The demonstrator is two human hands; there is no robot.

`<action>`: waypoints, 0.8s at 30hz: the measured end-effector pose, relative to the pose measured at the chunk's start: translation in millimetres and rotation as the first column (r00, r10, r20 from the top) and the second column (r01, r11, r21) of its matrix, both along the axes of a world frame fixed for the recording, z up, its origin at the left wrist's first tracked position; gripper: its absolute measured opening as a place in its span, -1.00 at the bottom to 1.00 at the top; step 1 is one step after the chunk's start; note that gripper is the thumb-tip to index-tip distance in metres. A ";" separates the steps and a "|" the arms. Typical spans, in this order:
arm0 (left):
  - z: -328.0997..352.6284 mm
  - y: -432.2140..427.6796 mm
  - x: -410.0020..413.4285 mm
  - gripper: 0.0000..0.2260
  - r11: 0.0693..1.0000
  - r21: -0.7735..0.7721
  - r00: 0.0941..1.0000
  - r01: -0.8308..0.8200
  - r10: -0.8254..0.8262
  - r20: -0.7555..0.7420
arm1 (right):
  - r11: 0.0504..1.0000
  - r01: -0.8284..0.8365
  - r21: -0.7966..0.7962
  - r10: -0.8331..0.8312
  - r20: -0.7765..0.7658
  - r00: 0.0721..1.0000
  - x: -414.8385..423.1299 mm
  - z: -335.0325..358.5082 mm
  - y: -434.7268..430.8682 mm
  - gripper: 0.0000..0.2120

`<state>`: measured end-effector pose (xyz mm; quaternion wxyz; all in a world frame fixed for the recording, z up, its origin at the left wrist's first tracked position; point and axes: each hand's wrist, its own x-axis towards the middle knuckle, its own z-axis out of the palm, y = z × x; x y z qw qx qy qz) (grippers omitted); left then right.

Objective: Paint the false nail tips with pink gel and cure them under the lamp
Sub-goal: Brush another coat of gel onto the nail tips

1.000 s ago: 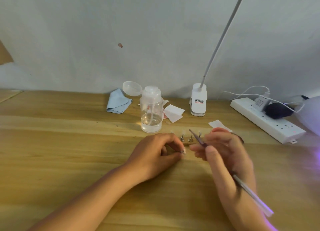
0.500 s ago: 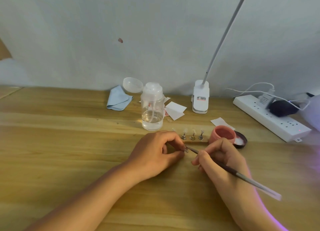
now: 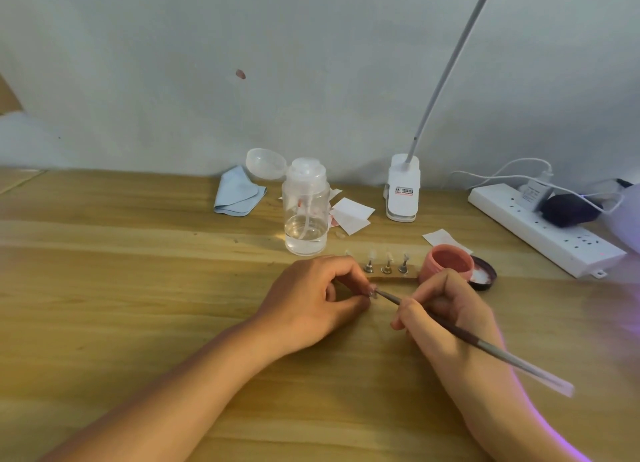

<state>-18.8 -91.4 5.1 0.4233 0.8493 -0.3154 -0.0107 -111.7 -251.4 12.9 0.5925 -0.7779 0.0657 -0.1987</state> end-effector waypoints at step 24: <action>-1.0 0.8 1.7 -0.87 1.000 0.025 1.000 0.009 -0.009 0.001 | 0.990 0.128 0.067 -0.144 0.374 0.916 -2.9 9.8 4.1 -0.88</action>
